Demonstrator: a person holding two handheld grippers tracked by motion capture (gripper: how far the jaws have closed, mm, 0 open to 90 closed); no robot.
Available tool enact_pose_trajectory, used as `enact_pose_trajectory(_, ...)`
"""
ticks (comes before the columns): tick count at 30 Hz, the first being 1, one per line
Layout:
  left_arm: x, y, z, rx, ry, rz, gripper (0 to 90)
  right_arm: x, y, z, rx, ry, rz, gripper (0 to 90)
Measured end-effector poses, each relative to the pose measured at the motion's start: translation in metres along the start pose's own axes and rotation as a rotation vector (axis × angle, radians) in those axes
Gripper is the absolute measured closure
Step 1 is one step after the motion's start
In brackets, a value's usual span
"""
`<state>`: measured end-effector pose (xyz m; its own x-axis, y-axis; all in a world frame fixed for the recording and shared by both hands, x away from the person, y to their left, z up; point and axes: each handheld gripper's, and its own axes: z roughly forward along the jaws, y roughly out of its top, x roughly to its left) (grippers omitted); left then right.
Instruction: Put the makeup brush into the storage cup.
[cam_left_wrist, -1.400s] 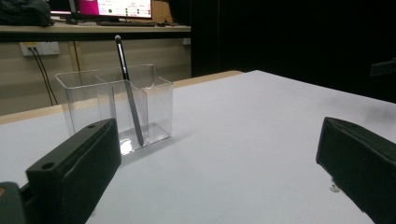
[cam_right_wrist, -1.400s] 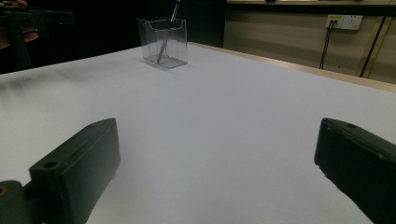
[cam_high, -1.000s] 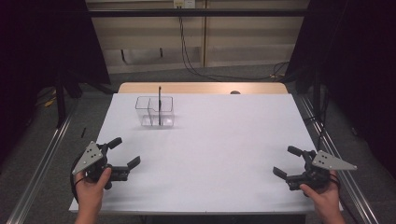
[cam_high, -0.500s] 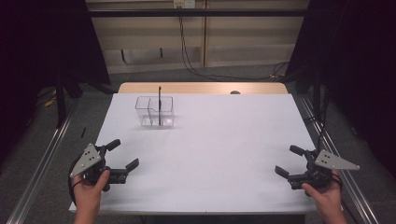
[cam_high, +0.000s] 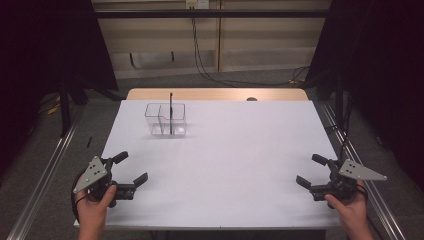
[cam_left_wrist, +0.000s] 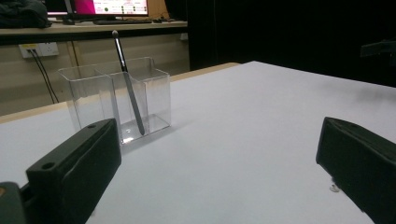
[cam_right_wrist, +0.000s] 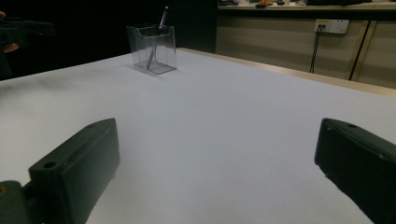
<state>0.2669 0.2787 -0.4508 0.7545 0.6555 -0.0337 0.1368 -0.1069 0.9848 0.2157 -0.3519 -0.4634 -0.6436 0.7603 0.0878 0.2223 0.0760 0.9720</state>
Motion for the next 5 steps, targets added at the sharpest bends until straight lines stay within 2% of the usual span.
enact_pose_trajectory(5, -0.0011, 0.0009, 0.001, -0.002, -0.01, 0.007, 0.0, -0.0022, 0.0, -0.0029, -0.005, -0.003, 0.006, 0.0)
